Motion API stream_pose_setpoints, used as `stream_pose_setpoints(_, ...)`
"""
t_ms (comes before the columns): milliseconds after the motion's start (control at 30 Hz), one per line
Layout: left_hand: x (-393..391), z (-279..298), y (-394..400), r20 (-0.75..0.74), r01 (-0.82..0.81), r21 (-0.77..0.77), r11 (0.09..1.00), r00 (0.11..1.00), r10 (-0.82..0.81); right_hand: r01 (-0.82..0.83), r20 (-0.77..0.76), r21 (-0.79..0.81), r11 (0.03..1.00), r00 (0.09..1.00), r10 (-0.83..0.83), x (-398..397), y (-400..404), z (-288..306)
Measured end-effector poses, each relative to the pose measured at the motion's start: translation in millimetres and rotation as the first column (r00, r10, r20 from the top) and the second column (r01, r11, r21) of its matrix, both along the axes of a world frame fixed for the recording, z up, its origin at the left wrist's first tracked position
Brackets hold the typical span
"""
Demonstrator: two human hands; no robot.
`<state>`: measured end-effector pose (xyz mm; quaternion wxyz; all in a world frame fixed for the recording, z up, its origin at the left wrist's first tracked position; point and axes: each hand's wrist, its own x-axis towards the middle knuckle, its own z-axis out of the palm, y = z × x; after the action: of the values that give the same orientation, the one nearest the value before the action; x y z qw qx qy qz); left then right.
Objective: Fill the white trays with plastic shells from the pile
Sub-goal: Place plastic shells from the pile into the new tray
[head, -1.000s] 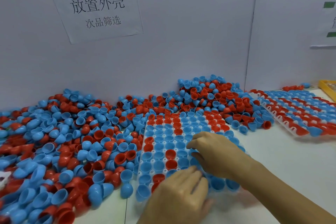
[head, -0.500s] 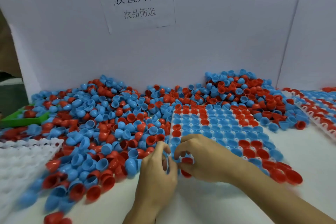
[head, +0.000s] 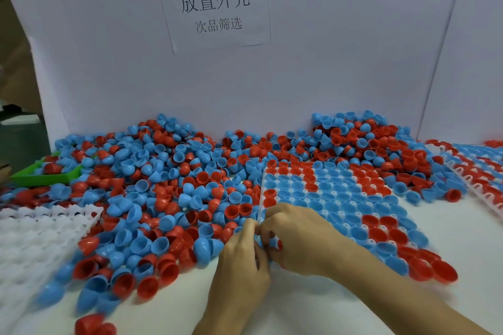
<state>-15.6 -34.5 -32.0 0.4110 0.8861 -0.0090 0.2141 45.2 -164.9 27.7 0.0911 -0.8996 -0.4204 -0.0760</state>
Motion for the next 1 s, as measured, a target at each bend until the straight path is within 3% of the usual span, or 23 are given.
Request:
stream_pose_setpoints(300,1,0,3,0.059,-0.032,0.006,0.999,0.998,0.031,0.106,-0.088,0.149,0.983,0.992,-0.093,8,-35,11)
stream_pose_setpoints(500,8,3,6,0.113,-0.090,0.030,0.995,0.990,0.087,0.384,-0.107,0.255,0.887,0.923,-0.369,36,-124,20)
stream_pose_setpoints(633,24,24,-6,0.061,0.025,0.217,0.976,0.997,-0.039,0.429,-0.145,0.165,0.888,0.901,-0.409,42,-147,12)
stream_pose_setpoints(700,36,36,-20,-0.043,0.167,0.368,0.915,0.986,-0.162,0.386,-0.163,0.113,0.915,0.916,-0.366,39,-143,6)
stream_pose_setpoints(800,54,46,-44,-0.224,0.366,0.585,0.724,0.931,-0.289,0.328,-0.147,0.042,0.944,0.936,-0.319,36,-131,-2)
stream_pose_setpoints(900,63,41,-56,-0.372,0.475,0.660,0.582,0.880,-0.296,0.302,-0.116,0.003,0.953,0.947,-0.299,29,-125,-6)
stream_pose_setpoints(1000,68,36,-58,-0.407,0.498,0.673,0.547,0.867,-0.289,0.296,-0.087,-0.025,0.955,0.951,-0.297,20,-127,-9)
